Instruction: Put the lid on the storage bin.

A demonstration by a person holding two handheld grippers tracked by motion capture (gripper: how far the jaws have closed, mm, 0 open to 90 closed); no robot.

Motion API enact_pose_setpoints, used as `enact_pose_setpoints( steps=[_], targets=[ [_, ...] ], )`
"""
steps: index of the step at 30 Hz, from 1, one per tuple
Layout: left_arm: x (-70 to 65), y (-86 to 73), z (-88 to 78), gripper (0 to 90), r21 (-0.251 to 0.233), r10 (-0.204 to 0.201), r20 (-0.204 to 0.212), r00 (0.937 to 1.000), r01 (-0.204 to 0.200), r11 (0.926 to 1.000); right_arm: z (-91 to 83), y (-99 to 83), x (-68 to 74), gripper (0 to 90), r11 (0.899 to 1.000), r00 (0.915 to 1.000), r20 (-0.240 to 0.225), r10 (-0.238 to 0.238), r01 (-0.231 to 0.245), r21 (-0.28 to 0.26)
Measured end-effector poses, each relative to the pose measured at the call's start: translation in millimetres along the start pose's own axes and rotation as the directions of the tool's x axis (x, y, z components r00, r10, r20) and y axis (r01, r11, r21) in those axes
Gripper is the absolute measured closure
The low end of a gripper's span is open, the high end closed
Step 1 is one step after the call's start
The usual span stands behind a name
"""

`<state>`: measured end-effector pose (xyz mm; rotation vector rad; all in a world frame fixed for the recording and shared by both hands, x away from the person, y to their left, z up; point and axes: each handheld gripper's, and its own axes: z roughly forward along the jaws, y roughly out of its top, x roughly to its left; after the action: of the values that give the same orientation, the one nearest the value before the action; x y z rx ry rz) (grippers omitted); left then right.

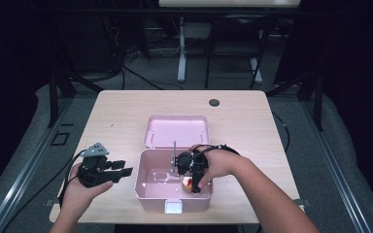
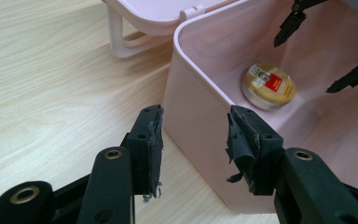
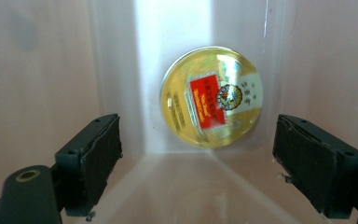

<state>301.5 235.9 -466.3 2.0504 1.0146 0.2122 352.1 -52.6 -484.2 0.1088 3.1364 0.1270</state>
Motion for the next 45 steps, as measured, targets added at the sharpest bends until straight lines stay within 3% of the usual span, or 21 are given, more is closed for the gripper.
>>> enact_pose_setpoints(
  steps=[4,8,14,21,25,28,30,31,38,40,45],
  targets=[
    [-0.6,0.5,-0.5,55.2,0.008,0.007,-0.014,0.9999,-0.007,0.9999,-14.4,-2.1,0.9,18.6,1.0,0.9998,0.014,0.012,-0.011,-0.027],
    [-1.5,1.7,-4.7,56.0,-0.006,0.007,-0.023,0.9997,-0.007,1.0,-29.1,-4.3,1.3,24.2,0.996,0.9976,0.031,0.062,-0.06,-0.059],
    [-2.7,1.8,-9.4,56.0,-0.02,0.002,-0.016,0.9999,-0.002,0.9998,-57.0,-8.1,6.6,26.4,0.988,0.9926,0.057,0.108,-0.1,-0.121],
    [-5.7,2.2,-9.6,56.0,-0.019,-0.002,-0.004,1.0,0.002,0.9998,-73.7,-15.2,8.8,27.7,0.979,0.9839,0.097,0.15,-0.134,-0.155],
    [-5.1,0.8,-6.9,56.8,0.001,-0.005,-0.006,1.0,0.005,1.0,-80.4,-23.2,8.9,27.2,0.959,0.9732,0.094,0.21,-0.186,-0.214],
    [-6.5,1.8,-6.8,57.3,0.003,-0.009,-0.003,1.0,0.009,1.0,-80.9,-31.5,8.5,25.0,0.938,0.9583,0.086,0.272,-0.244,-0.246],
    [-8.1,2.6,-6.5,57.3,0.007,0.001,0.002,1.0,-0.001,1.0,-80.7,-38.5,7.2,22.7,0.924,0.9433,0.1,0.316,-0.282,-0.259],
    [-8.7,2.7,-6.0,57.3,0.006,0.002,0.0,1.0,-0.002,1.0,-80.8,-43.5,6.2,22.6,0.909,0.9338,0.095,0.345,-0.307,-0.282],
    [-9.1,2.6,-1.2,61.6,0.007,0.014,-0.008,0.9999,-0.014,0.9999,-85.3,-71.6,-3.2,22.9,0.842,0.8853,0.089,0.456,-0.398,-0.364],
    [-9.5,2.7,0.7,62.4,0.009,0.012,-0.001,0.9999,-0.012,0.9999,-84.6,-77.6,-4.1,23.4,0.825,0.8757,0.075,0.477,-0.416,-0.384],
    [-11.9,2.9,3.7,62.5,0.012,0.006,0.029,0.9996,-0.007,0.9999,-82.1,-88.0,-6.2,25.9,0.798,0.8621,0.065,0.503,-0.434,-0.418]
  ],
)
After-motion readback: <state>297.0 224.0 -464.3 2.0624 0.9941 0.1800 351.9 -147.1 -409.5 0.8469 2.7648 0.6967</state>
